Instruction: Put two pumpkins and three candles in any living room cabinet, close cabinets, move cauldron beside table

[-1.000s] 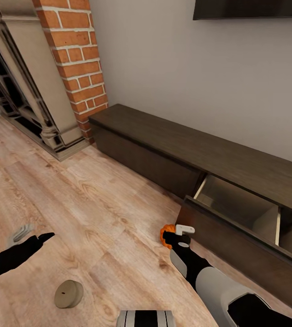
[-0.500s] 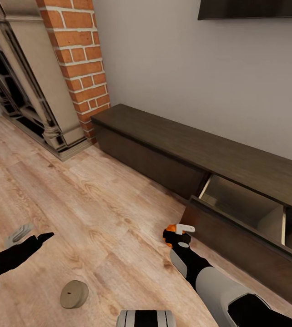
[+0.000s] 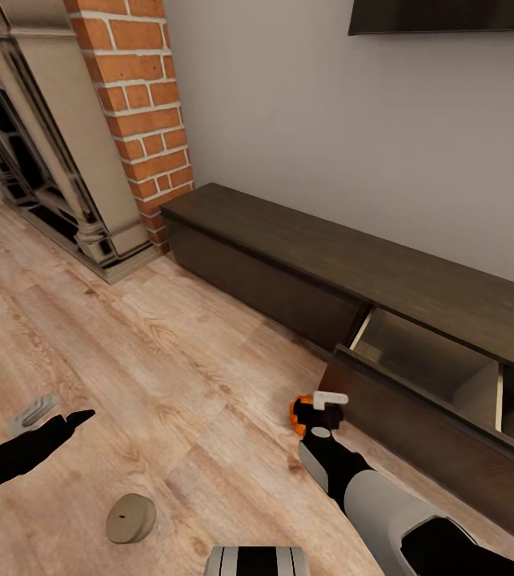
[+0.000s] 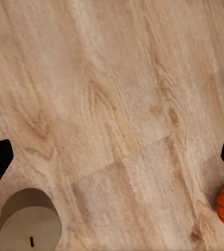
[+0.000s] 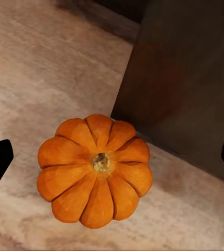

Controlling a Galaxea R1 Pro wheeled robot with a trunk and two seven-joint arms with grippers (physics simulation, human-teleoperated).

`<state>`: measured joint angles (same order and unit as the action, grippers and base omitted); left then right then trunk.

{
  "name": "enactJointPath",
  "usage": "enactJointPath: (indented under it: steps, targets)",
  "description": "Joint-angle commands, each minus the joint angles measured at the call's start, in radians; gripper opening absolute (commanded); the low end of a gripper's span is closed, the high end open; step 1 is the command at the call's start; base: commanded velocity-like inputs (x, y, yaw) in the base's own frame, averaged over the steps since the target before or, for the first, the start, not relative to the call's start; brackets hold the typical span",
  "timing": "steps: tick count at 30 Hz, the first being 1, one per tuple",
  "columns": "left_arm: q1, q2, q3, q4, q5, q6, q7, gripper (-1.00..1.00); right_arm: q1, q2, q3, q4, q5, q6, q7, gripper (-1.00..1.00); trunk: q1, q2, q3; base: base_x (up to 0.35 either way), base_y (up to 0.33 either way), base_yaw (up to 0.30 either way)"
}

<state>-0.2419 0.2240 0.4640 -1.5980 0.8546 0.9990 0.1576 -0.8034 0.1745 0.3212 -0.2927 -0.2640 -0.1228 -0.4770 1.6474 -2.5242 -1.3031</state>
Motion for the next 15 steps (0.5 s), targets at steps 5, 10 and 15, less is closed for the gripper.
enactJointPath:
  steps: [5,10,15]
  targets:
    - [0.0,0.0,0.0,-0.002,0.011,0.005,0.01,1.0,0.0,0.0,0.009,0.002,-0.003,-0.012,-0.016,1.0,0.002,-0.001,-0.016,0.0,0.0,0.0]
    - [-0.002,0.011,-0.011,-0.016,0.011,-0.005,0.015,1.0,-0.001,0.0,0.011,0.004,-0.003,-0.012,-0.016,1.0,0.002,-0.001,-0.016,0.0,0.0,0.0]
    - [-0.143,0.057,-0.015,-0.019,0.013,0.0,0.045,1.0,-0.001,0.0,0.012,0.004,-0.004,-0.012,-0.016,1.0,0.002,-0.001,-0.016,0.0,0.0,0.0]
